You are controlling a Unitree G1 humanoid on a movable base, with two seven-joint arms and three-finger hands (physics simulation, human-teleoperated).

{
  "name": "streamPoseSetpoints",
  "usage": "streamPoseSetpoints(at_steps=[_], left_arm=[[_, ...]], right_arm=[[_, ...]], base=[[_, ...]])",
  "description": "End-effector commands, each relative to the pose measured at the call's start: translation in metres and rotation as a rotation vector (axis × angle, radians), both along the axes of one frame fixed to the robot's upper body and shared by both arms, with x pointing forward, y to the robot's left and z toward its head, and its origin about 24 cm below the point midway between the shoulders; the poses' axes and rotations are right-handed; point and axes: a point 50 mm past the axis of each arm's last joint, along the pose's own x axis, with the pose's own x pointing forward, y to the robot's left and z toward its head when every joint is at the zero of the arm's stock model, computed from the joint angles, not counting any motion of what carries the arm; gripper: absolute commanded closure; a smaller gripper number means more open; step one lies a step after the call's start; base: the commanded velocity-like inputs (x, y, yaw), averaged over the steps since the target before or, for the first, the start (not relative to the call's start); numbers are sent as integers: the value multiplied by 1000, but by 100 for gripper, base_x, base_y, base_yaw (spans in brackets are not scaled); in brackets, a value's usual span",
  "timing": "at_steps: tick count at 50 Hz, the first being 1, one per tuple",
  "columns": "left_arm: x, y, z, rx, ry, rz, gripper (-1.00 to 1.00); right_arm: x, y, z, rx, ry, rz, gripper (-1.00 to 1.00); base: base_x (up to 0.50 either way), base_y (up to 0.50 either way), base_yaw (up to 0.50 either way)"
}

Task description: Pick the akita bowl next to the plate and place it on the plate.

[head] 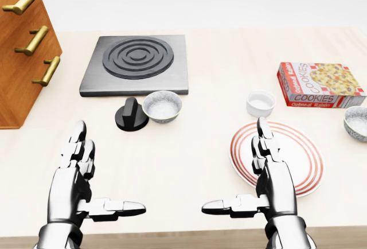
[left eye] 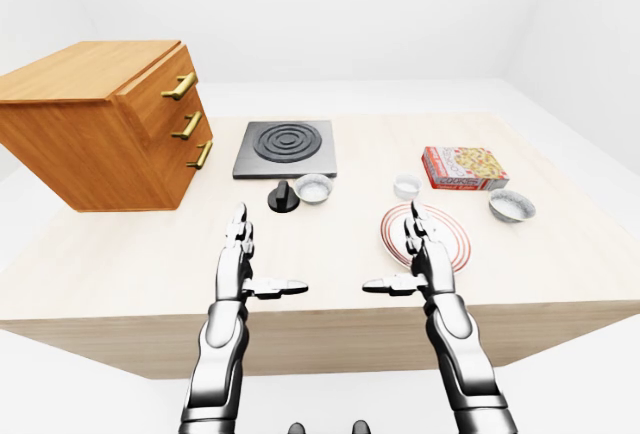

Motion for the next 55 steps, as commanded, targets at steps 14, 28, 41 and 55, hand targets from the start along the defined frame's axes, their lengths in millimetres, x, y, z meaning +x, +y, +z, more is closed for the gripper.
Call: streamPoseSetpoints(at_steps=[14, 28, 41, 55], left_arm=[[-2, 12, 2, -60, -37, 29, -100], [-3, 14, -1, -64, -41, 32, -100], [-3, 12, 5, -75, -42, 36, -100], [-4, 13, 2, -75, -39, 37, -100]], right_arm=[[-6, -6, 1, -26, -41, 39, -100], [-6, -7, 3, -11, -45, 31, -100], [-6, -7, 4, -8, -44, 31, -100], [-6, -7, 4, -13, -43, 23, -100]], base=[[0, 0, 0], [0, -8, 0], [0, -20, 0], [0, -21, 0]])
